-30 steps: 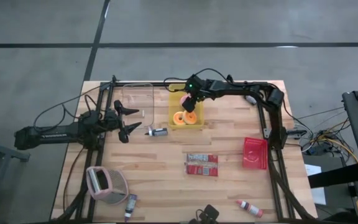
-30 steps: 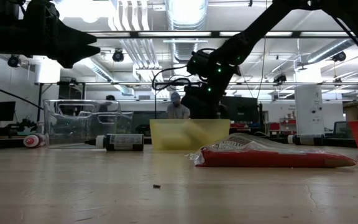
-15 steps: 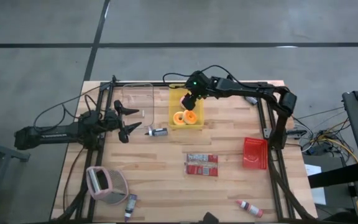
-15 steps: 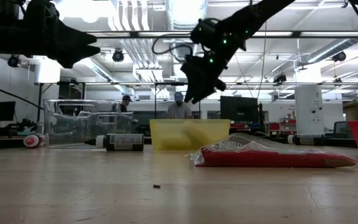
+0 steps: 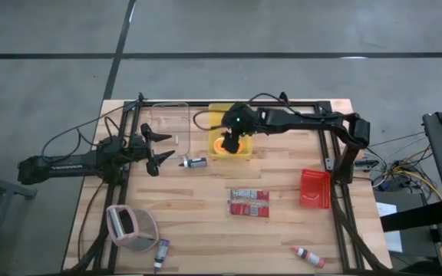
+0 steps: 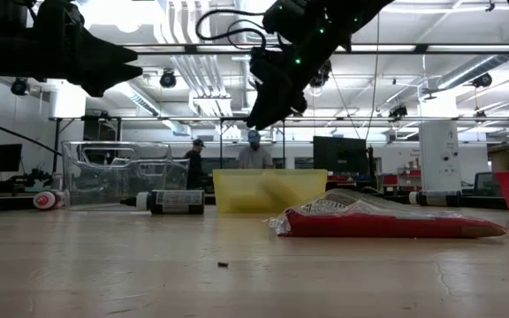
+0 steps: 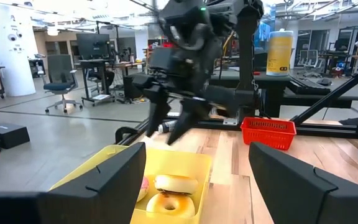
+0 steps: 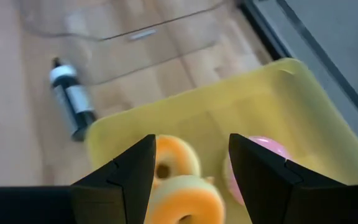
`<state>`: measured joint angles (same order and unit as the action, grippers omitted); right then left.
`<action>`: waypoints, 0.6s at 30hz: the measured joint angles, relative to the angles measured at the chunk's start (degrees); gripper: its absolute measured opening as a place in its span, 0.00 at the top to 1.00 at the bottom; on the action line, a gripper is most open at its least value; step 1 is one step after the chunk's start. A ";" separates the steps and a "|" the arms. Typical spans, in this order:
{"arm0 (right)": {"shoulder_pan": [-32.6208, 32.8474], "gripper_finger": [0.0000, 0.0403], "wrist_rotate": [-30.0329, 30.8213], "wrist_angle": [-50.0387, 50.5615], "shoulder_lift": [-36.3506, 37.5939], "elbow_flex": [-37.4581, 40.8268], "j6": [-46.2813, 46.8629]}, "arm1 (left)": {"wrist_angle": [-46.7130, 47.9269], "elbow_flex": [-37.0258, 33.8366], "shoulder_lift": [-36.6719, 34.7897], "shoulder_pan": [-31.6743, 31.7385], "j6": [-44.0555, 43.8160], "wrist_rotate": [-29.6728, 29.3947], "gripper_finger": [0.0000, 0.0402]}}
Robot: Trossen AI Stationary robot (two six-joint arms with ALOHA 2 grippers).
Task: Pick & Place Food Item
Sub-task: Put the pink food coloring bottle into the red bin
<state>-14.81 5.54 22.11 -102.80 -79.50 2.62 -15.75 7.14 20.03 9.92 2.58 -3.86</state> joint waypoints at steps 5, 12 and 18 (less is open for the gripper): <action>3.77 0.50 0.00 0.02 0.00 0.04 -3.33 | 0.00 0.00 0.00 0.00 -0.01 0.00 0.28; 9.33 0.50 0.00 -0.07 0.00 0.04 -7.80 | 0.00 0.00 0.00 0.01 -0.02 0.00 0.28; 13.41 0.50 0.00 -0.07 0.00 0.16 -12.98 | 0.00 0.00 0.00 -0.01 0.00 0.00 0.27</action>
<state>-1.40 5.54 22.04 -102.80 -79.34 -10.36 -15.75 7.14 20.03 9.92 2.59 -3.86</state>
